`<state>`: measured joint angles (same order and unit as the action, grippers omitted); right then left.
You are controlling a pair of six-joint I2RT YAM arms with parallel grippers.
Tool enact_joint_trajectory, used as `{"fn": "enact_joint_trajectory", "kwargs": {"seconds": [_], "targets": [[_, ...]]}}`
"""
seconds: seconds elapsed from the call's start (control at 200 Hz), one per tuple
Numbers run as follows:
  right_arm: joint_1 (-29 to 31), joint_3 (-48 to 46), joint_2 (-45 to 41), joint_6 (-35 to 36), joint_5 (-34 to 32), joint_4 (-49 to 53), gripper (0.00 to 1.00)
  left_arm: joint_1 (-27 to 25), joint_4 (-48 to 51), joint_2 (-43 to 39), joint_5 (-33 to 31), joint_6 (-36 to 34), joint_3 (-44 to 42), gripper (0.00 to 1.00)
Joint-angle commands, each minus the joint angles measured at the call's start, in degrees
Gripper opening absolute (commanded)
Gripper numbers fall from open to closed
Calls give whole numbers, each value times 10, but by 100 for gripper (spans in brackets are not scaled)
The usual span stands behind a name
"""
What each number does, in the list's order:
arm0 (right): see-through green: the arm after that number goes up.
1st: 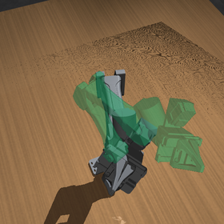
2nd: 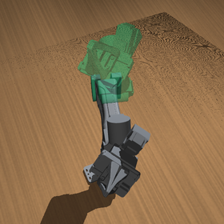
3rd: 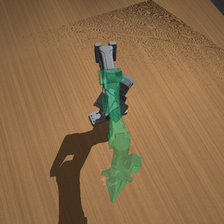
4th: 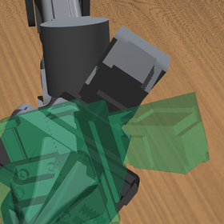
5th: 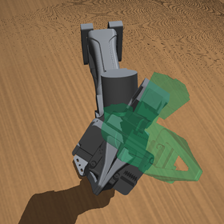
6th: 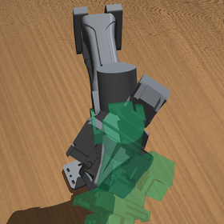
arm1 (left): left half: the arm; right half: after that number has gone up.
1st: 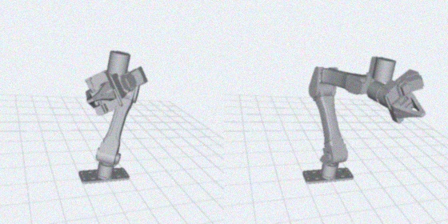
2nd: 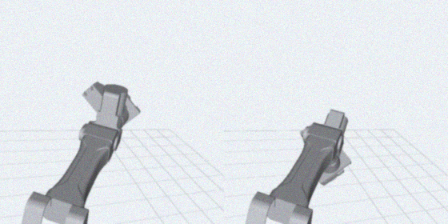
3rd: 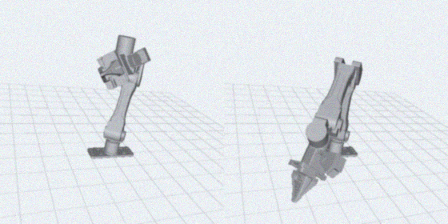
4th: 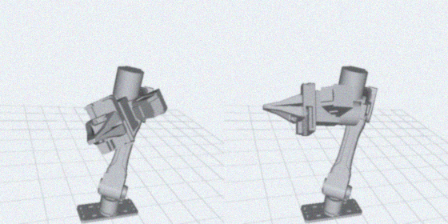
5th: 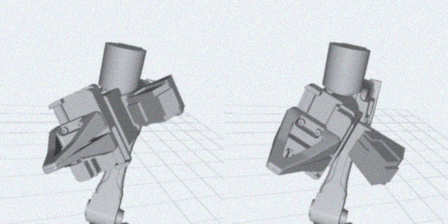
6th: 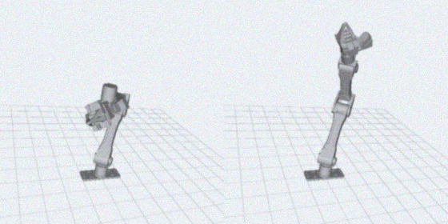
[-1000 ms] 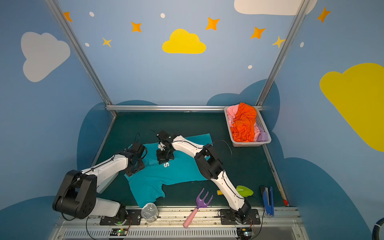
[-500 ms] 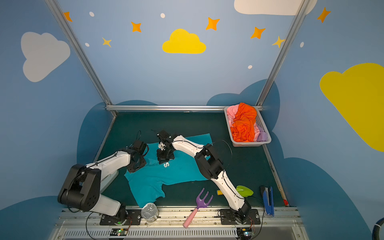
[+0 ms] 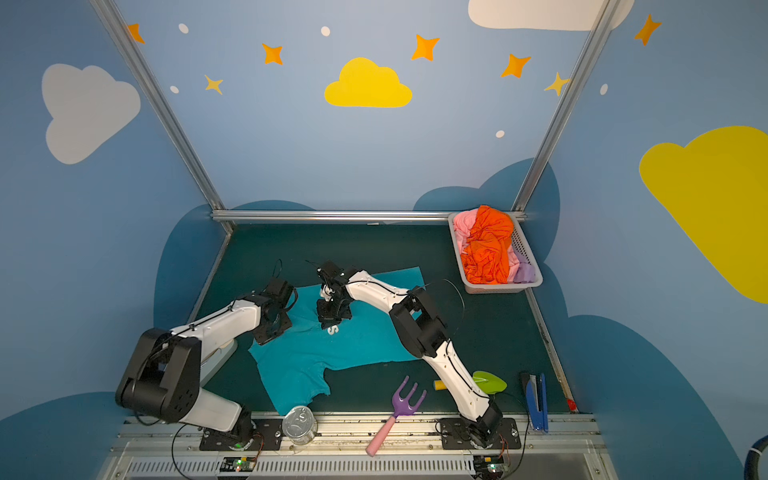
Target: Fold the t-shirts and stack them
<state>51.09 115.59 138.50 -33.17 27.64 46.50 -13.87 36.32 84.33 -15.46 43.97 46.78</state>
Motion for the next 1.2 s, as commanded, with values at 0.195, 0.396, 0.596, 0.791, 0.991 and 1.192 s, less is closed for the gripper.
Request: {"fn": "enact_joint_trajectory", "kwargs": {"seconds": [0.195, 0.396, 0.596, 0.791, 0.991, 1.192], "targets": [[1, -19, -9, 5, 2, 4, 0, 7, 53, -46, -33, 31, -20, 4], [5, -35, -27, 15, 3, -1, 23, 8, 82, -35, -39, 53, -20, 29], [2, -104, -111, 44, -49, 2, 30, -8, 140, -112, -44, 61, -20, 41], [-18, -228, -240, 64, -133, 4, 34, -77, 197, -221, -18, 77, -47, 48], [-83, -353, -347, 45, -184, 10, 44, -173, 209, -285, 37, 177, -121, 66], [-145, -440, -411, 27, -210, 15, 58, -284, 135, -257, 65, 274, -187, 73]]}}
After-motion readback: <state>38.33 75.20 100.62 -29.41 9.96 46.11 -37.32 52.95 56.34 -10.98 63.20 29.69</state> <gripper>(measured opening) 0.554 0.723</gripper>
